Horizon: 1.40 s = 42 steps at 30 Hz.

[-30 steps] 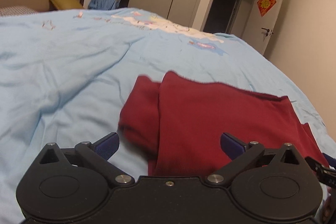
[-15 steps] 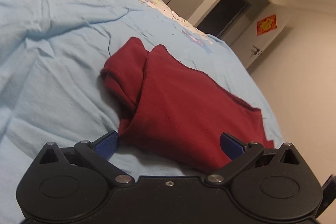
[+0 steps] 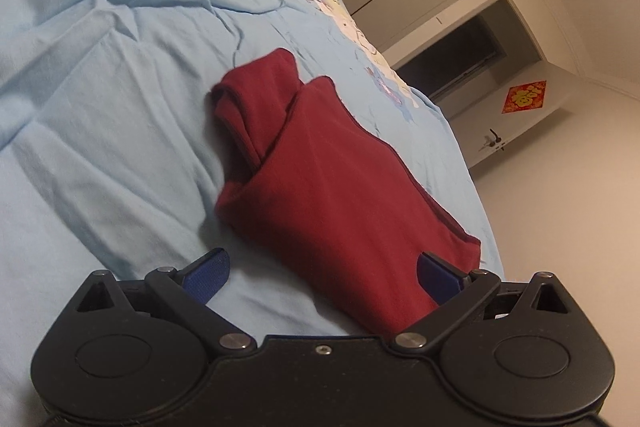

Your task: Fold small clothes

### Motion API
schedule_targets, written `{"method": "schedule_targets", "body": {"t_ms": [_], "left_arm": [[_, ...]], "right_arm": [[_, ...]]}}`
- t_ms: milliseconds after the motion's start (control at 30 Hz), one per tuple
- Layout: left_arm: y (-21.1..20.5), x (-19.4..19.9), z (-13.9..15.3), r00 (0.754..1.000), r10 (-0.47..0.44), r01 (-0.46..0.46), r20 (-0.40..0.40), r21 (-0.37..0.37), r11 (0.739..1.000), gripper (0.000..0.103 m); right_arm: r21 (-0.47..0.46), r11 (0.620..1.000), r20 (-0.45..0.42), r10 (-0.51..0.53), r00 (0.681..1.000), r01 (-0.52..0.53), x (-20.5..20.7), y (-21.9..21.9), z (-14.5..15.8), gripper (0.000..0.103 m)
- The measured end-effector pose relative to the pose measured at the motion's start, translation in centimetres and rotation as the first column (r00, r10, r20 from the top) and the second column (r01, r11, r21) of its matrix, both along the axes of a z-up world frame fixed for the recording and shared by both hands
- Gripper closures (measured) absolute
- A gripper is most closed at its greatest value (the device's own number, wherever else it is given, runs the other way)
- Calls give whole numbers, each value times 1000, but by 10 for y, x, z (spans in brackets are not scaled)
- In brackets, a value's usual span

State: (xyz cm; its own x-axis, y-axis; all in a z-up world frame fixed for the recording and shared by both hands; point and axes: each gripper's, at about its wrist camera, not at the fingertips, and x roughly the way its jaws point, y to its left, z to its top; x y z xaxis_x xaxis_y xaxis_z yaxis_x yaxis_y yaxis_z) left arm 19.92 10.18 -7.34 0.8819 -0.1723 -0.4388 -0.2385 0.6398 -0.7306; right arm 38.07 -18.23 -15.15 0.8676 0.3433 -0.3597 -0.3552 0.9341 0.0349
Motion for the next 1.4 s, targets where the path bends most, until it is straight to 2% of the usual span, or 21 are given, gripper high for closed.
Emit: {"method": "schedule_targets", "body": {"t_ms": [100,300,400,500,633,700,967,1133,1233,1400], "left_arm": [[1,9,-2,1000,1,-1,12,2,1000,4],[13,40,-7,995,76,-77,70,7,997,8],[13,52,-5,990,126,-130,71,61,990,19],[14,56,-8,981,187,-191,51,81,978,31],[11,52,-9,979,198,-203,51,121,972,42],[12,50,-10,977,208,-213,48,117,970,49],[16,48,-12,971,231,-236,69,89,968,51],[18,52,-7,967,248,-252,54,100,963,68],[13,54,-2,969,240,-246,59,147,958,74],[-3,62,18,978,192,-209,86,289,934,83]], "right_arm": [[1,1000,4,0,1000,0,-1,0,0,0],[8,1000,15,1,1000,-1,-3,-2,-3,0],[10,1000,19,1,1000,-1,-4,-2,-4,0],[10,1000,24,1,1000,-1,-5,-2,-4,0],[8,1000,30,-2,1000,1,-7,-1,-4,0],[7,1000,33,-3,999,2,-6,-1,-5,0],[5,1000,37,-5,999,4,-8,0,-5,0],[5,1000,37,-5,999,5,-8,0,-5,0],[5,1000,37,-5,999,5,-8,-1,-5,0],[8,1000,40,-8,999,8,-8,-1,-4,0]]}}
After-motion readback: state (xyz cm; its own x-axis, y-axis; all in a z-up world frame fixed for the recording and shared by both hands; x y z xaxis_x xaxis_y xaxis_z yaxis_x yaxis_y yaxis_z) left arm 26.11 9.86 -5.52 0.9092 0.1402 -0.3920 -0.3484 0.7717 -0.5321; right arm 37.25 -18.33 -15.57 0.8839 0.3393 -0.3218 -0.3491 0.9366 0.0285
